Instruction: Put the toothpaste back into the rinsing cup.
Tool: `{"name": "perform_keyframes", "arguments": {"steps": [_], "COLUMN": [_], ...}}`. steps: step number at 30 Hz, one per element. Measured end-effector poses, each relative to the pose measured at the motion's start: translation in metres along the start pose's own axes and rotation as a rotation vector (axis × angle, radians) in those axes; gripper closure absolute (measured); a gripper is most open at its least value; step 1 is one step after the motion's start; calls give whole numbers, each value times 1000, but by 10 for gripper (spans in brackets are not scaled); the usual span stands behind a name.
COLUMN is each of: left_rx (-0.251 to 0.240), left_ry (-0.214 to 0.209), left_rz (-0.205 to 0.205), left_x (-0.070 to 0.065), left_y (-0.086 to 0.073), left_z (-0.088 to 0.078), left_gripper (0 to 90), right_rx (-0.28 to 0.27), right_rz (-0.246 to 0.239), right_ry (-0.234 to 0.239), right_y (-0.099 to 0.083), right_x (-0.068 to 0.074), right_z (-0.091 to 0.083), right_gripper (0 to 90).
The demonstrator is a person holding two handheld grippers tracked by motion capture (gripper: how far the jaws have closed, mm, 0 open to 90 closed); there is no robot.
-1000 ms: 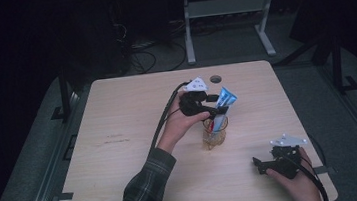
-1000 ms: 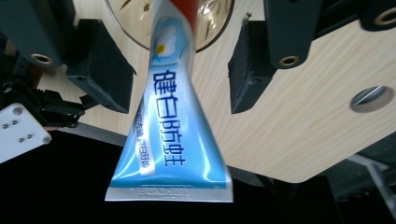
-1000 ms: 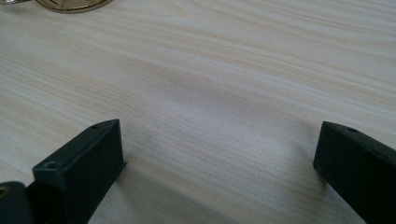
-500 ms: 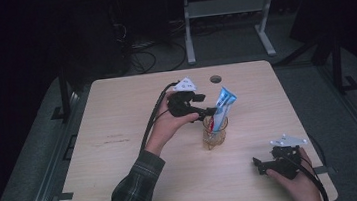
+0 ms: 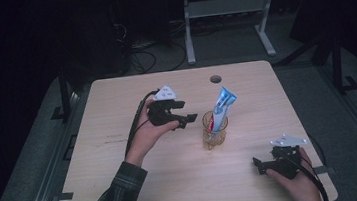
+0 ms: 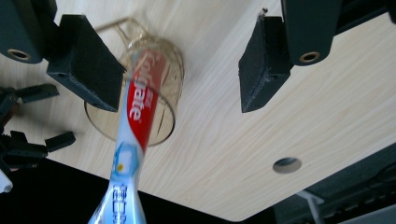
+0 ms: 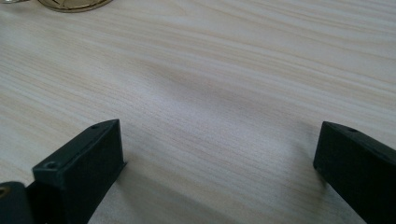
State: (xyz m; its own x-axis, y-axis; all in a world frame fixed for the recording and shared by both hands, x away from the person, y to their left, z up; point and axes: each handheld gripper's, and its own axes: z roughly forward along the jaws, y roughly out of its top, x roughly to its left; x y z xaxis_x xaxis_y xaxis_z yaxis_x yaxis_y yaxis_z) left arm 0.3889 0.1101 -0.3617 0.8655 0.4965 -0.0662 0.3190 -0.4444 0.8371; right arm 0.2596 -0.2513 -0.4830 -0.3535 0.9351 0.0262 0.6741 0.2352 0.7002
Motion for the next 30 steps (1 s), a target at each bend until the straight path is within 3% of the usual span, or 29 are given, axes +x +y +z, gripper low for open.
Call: {"name": "perform_keyframes", "arguments": {"steps": [13,20,30], "left_rx": [9,31,58], "left_ry": [84,133,209], "left_rz": [-59,-94,-134], "left_x": [2,0,-6], "left_y": [-43,-80,-119], "left_z": [-42,-69,-94], "left_gripper": [295,287,266], "right_rx": [-1,-1,-1], "right_rz": [-2,-2,-2], "right_ry": [1,2,1], "right_y": [0,0,0], "right_x": [0,0,0], "right_z": [0,0,0], "right_gripper": [8,8,8]}}
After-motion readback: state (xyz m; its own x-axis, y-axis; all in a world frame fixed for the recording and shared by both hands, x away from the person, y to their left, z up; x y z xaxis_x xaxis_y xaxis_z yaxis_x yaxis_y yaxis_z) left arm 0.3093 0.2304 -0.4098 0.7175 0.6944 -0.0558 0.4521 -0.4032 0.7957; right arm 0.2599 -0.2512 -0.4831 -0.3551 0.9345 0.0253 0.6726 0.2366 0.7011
